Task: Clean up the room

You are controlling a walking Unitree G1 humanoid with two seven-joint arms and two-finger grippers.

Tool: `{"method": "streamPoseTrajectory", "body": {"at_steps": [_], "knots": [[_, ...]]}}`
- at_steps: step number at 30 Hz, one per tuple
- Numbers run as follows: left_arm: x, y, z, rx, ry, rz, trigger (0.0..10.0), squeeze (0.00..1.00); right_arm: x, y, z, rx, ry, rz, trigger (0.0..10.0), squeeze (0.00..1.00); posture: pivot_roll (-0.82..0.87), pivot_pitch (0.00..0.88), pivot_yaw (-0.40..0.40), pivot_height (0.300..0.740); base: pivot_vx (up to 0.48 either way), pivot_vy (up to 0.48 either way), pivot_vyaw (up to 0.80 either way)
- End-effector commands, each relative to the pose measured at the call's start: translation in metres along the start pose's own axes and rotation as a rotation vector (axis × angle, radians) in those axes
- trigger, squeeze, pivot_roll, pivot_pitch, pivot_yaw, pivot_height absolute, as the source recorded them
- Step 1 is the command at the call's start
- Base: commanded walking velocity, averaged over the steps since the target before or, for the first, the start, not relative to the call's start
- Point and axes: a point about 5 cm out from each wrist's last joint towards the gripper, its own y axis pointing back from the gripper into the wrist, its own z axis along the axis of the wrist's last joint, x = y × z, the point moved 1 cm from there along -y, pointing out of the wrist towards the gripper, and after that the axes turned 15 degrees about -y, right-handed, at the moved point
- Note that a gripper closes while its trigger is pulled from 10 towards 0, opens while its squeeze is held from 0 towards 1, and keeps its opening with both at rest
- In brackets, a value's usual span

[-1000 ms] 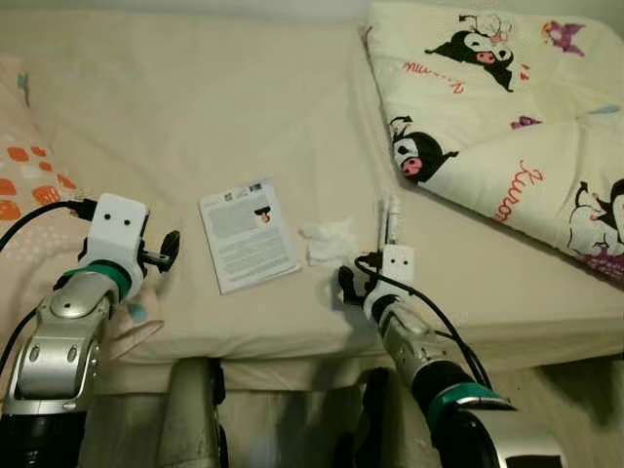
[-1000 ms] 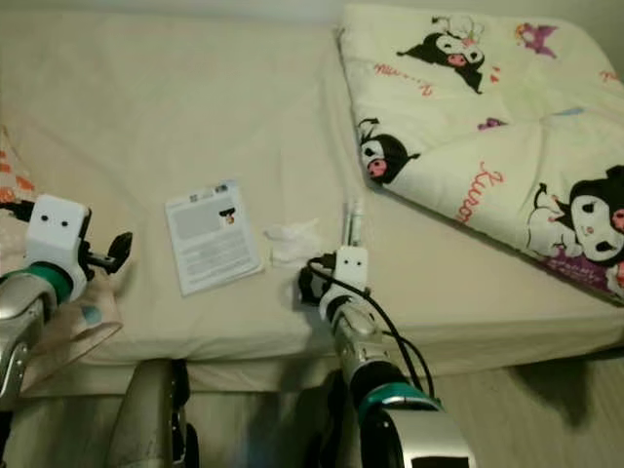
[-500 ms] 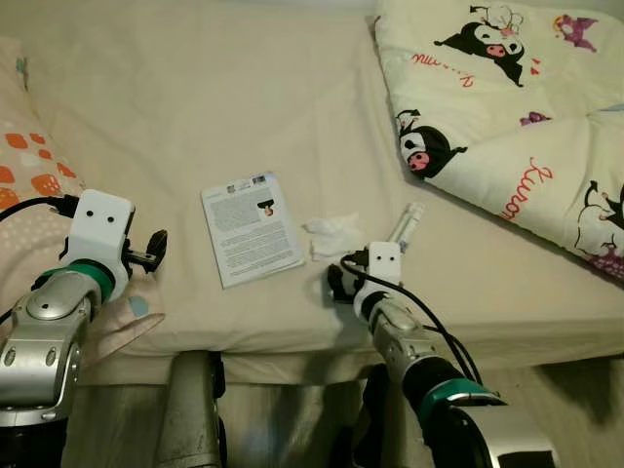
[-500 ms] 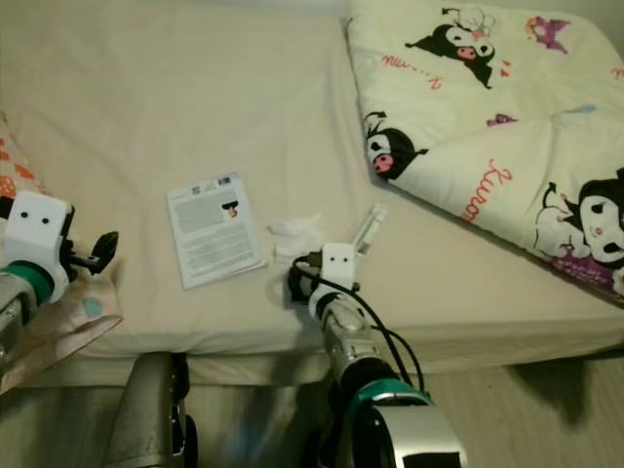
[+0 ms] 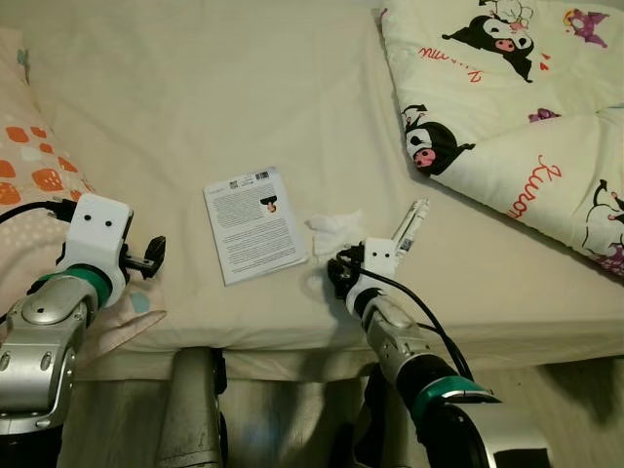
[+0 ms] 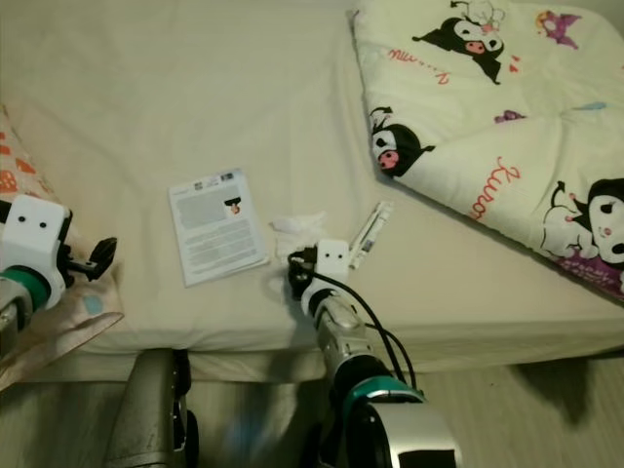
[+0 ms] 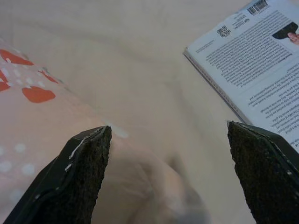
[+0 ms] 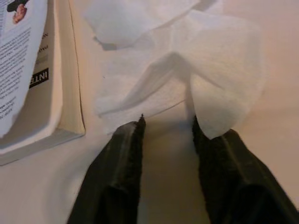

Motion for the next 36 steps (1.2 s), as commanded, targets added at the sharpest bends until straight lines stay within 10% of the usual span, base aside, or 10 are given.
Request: {"method": "streamPoseTrajectory", "body": {"at_steps": [1, 30, 36], "knots": [[-0.002, 0.003, -0.006, 0.025, -0.005, -0.016, 10.0, 0.0, -0.003, 0.003, -0.01, 0.033, -0.009, -0.01, 0.0, 0.0, 0.42, 0.32, -0.061, 0.548, 0.0, 0.0, 0.0], [-0.005, 0.004, -0.01, 0.041, 0.015, -0.009, 10.0, 0.0, -0.006, 0.001, 0.005, -0.047, -0.048, 0.002, 0.0, 0.0, 0.36, 0.276, -0.091, 0.548, 0.0, 0.0, 0.0], [-0.027, 0.007, -0.023, 0.057, 0.02, -0.049, 10.0, 0.0, -0.013, 0.009, 0.005, -0.118, -0.094, 0.046, 0.0, 0.0, 0.25, 0.199, -0.125, 0.548, 0.0, 0.0, 0.0]]}}
